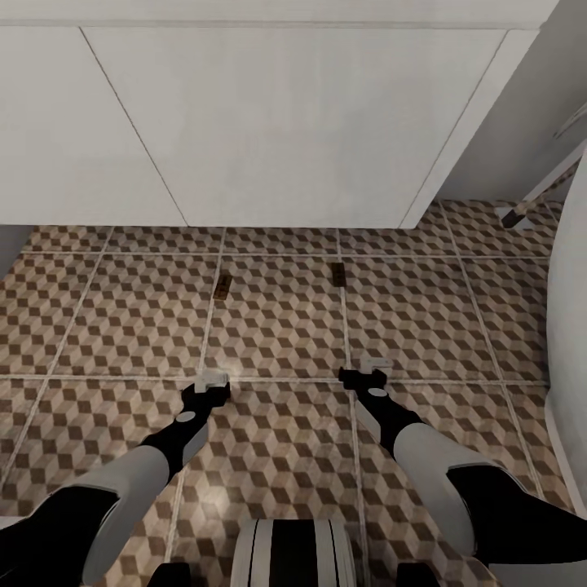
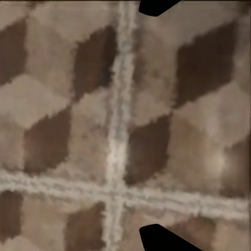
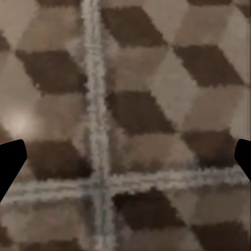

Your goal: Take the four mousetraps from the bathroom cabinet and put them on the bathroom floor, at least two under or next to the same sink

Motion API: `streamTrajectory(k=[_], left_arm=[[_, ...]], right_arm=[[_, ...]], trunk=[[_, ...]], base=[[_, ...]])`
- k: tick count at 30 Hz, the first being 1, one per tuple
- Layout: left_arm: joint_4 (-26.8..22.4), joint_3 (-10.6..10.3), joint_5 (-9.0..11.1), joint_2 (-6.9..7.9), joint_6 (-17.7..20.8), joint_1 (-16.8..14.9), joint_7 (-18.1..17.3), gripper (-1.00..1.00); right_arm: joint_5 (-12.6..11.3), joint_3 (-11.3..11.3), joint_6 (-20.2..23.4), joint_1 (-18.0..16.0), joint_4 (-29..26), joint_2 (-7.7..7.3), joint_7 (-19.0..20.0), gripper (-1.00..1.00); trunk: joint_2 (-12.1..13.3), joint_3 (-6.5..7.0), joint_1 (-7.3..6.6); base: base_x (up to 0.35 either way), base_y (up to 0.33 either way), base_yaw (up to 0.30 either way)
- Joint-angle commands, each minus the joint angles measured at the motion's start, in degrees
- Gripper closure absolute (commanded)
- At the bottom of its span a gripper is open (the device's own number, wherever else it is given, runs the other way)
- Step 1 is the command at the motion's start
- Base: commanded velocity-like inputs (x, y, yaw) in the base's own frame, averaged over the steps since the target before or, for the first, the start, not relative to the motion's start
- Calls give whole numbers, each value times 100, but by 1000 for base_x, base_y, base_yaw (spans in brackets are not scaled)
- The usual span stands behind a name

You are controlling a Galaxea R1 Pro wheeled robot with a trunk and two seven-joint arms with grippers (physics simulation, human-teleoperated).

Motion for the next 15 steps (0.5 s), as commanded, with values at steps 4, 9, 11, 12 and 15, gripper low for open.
streamTrajectory(k=[4,9,11,12,15], left_arm=[[22,-72,56,-67,-19,-3,22,-100],[41,-90,59,-145,-12,-3,22,-100],[43,-96,59,-165,-11,-3,23,-100],[43,-96,59,-165,-11,-3,23,-100],[45,-100,59,-179,-9,-3,23,-100]], right_arm=[[-34,26,-15,-3,4,0,-68,-100],[-41,23,-13,-3,3,3,-98,-100],[-46,23,-12,-3,3,5,-105,-100],[-46,23,-12,-3,3,5,-105,-100],[-51,22,-16,-3,3,7,-113,-100]], trunk=[[-1,-3,-1],[-1,-3,-1],[-1,-3,-1],[-1,-3,-1],[-1,-3,-1]], base=[[0,0,0],[0,0,0],[0,0,0],[0,0,0],[0,0,0]])
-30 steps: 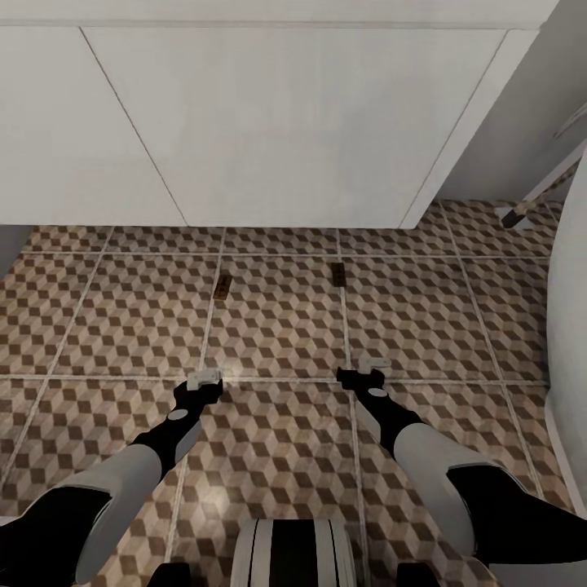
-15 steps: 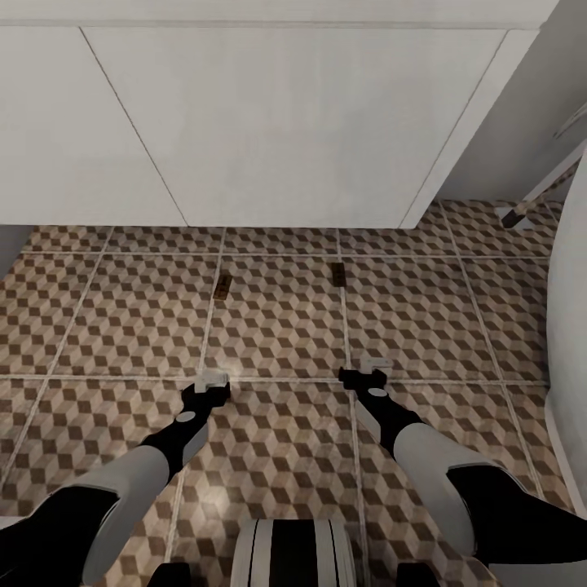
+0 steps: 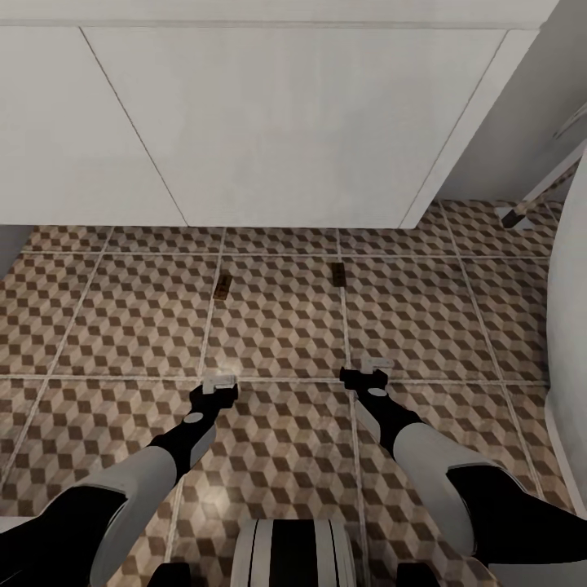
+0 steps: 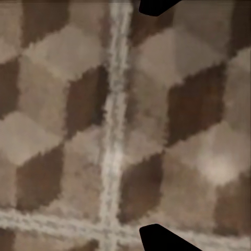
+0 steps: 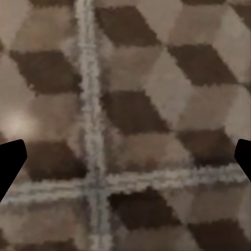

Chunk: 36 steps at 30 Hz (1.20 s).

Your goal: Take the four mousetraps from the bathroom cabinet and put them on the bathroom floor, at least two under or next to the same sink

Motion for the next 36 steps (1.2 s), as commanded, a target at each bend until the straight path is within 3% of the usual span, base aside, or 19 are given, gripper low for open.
streamTrajectory(k=[1,14,36], left_arm=[[8,-51,57,-2,-21,-3,24,-100],[16,-55,64,-17,-28,-3,23,-100],[16,-55,70,-5,-37,-3,15,-100]], right_arm=[[-34,30,-21,-3,6,1,-25,-100],[-51,29,-19,-3,14,2,-31,-100],[-54,21,-39,-3,6,2,-32,-100]], trunk=[[-1,-3,-1],[-1,-3,-1],[28,485,-58]], base=[[0,0,0],[0,0,0],[0,0,0]])
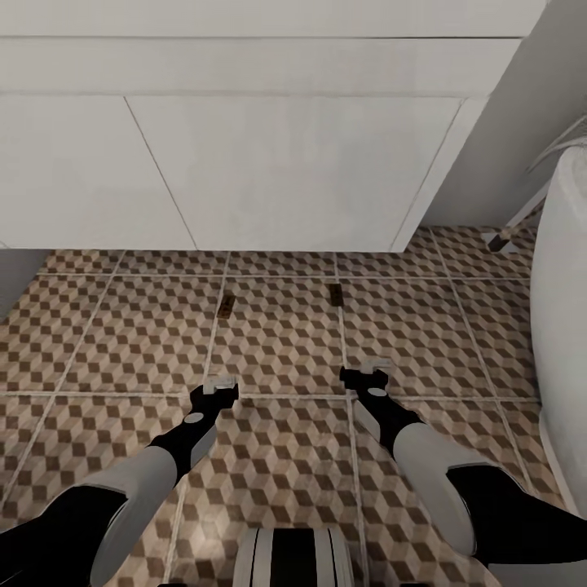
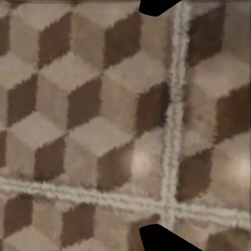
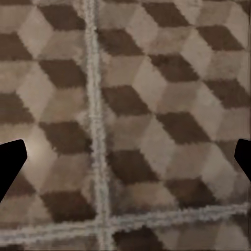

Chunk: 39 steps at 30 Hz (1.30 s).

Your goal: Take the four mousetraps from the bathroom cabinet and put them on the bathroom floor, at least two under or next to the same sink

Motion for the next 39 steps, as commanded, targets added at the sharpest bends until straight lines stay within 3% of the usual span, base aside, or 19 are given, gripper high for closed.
streamTrajectory(k=[1,39], left_arm=[[6,-50,57,1,-21,-3,24,-100],[14,-50,53,-13,-47,-3,42,-100]], right_arm=[[-34,28,-21,-3,7,0,-22,-100],[-34,37,-84,6,25,-3,-22,-100]], trunk=[[0,20,-3],[51,862,-101]], base=[[0,0,0],[0,0,0]])
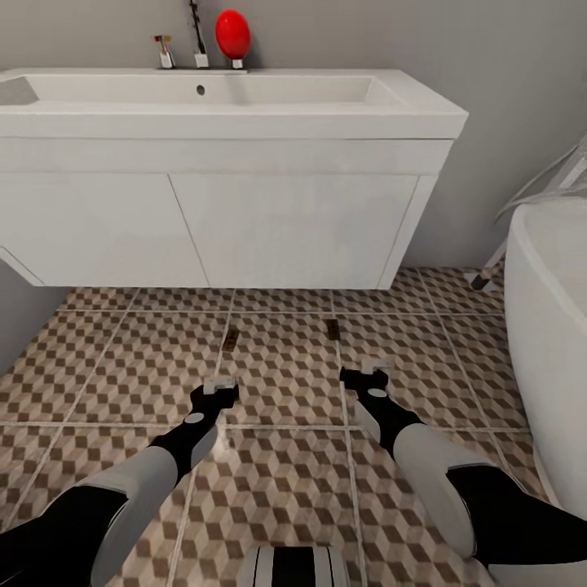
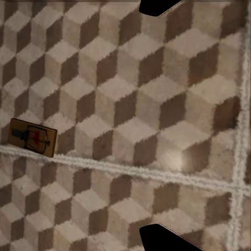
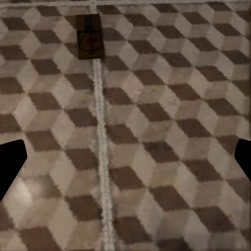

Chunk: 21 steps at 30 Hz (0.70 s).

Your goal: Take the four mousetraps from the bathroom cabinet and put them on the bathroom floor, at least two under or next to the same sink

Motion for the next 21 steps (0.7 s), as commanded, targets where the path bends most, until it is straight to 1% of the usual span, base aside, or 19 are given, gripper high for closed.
streamTrajectory(k=[1,11,17,21], left_arm=[[6,-50,57,0,-21,-3,27,-100],[7,-50,57,-1,-22,-3,37,-100],[7,-50,57,-6,-22,-3,23,-100],[7,-50,57,-8,-22,-3,19,-100]], right_arm=[[-34,29,-21,-3,8,1,-23,-100],[-34,29,-21,0,25,2,-23,-100],[-37,29,-51,11,32,80,-23,-100],[-40,29,-78,13,36,102,-23,-100]], trunk=[[0,19,-3],[14,241,-29],[22,374,-44],[27,462,-55]], base=[[0,0,0],[0,0,0],[0,0,0],[0,0,0]])
